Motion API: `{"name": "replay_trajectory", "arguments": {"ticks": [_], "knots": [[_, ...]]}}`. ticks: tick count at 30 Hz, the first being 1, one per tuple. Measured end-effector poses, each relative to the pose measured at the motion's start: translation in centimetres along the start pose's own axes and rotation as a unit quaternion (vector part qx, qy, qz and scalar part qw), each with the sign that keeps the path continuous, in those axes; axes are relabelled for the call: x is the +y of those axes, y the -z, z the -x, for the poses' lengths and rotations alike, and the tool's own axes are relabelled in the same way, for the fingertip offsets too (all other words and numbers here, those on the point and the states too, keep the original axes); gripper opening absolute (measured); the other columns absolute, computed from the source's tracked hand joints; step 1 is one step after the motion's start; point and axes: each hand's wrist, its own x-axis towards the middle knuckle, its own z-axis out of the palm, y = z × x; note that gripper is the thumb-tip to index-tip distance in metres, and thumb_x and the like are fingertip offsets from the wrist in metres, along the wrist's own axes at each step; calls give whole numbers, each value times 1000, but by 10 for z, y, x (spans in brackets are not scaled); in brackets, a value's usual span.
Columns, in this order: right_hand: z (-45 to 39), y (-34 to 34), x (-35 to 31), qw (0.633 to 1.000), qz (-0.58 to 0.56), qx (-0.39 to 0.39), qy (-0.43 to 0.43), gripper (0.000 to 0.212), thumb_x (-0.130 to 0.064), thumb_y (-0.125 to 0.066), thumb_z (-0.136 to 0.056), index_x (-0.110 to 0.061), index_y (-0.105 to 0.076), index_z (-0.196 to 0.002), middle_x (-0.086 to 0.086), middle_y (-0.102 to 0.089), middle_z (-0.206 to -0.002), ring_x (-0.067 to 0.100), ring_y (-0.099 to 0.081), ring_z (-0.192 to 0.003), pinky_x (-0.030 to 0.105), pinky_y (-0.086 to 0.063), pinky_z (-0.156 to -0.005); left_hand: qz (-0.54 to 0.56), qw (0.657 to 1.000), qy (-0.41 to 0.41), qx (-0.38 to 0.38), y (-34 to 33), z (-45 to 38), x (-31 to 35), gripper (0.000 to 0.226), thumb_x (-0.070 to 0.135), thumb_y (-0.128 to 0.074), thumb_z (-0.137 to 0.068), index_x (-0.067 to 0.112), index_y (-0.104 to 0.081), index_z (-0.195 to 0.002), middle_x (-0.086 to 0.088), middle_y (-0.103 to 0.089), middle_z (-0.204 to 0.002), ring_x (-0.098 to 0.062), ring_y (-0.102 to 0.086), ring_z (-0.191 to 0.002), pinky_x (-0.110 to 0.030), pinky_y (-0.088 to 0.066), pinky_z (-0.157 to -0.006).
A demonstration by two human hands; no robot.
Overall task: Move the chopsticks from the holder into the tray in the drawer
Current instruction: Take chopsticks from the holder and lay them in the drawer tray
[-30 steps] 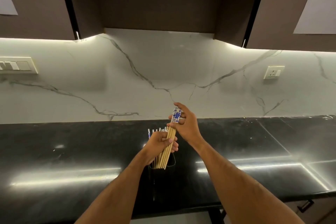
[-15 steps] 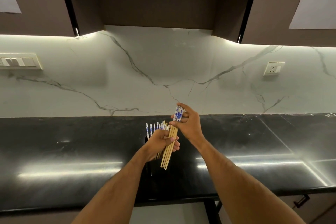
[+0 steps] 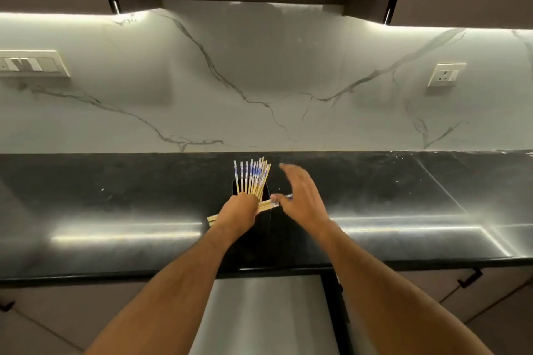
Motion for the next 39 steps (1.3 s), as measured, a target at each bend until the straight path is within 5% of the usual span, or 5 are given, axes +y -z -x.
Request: {"name": "replay_trajectory", "arguments": {"ticks": [5, 14, 22, 31, 39], "knots": [[32, -31, -19, 951, 210, -202, 107, 22, -22, -69, -90, -17, -66, -112, 4, -69, -107, 23, -65, -99, 38, -53, -86, -126, 990, -57, -8, -20, 25, -3, 12, 8, -60, -91, 14, -66, -100, -8, -69, -101, -29, -68, -93, -40, -54, -80], [95, -79, -48, 899, 305, -313, 3, 16, -16, -68, -93, -15, -69, -108, 7, -70, -97, 25, -67, -90, 37, -53, -80, -136, 986, -80, -52, -83, 89, -28, 25, 13, -71, -89, 15, -64, -113, -7, -69, -102, -25, -67, -93, -37, -52, -82], [177, -100, -32, 903, 284, -320, 23, 18, -3, -55, -95, -9, -71, -101, 11, -71, -90, 28, -69, -83, 36, -56, -77, -57, 990, -112, -57, -138, 155, -38, 27, 11, -65, -94, 17, -64, -121, -8, -70, -111, -28, -68, -102, -36, -54, -88], [265, -129, 3, 849, 297, -437, 31, 20, 9, -52, -88, -6, -65, -88, 12, -67, -86, 27, -60, -69, 35, -48, -64, -110, 968, -148, -172, -206, 216, -60, 21, -6, -55, -88, 9, -66, -98, -9, -70, -89, -27, -66, -77, -39, -57, -73], [306, -157, 20, 827, 284, -482, 44, 16, 6, -59, -89, -6, -69, -94, 12, -69, -88, 29, -66, -75, 37, -50, -64, -112, 965, -117, -207, -262, 249, -65, 29, 3, -63, -91, 12, -66, -118, -6, -74, -105, -24, -72, -90, -36, -58, -86]]}}
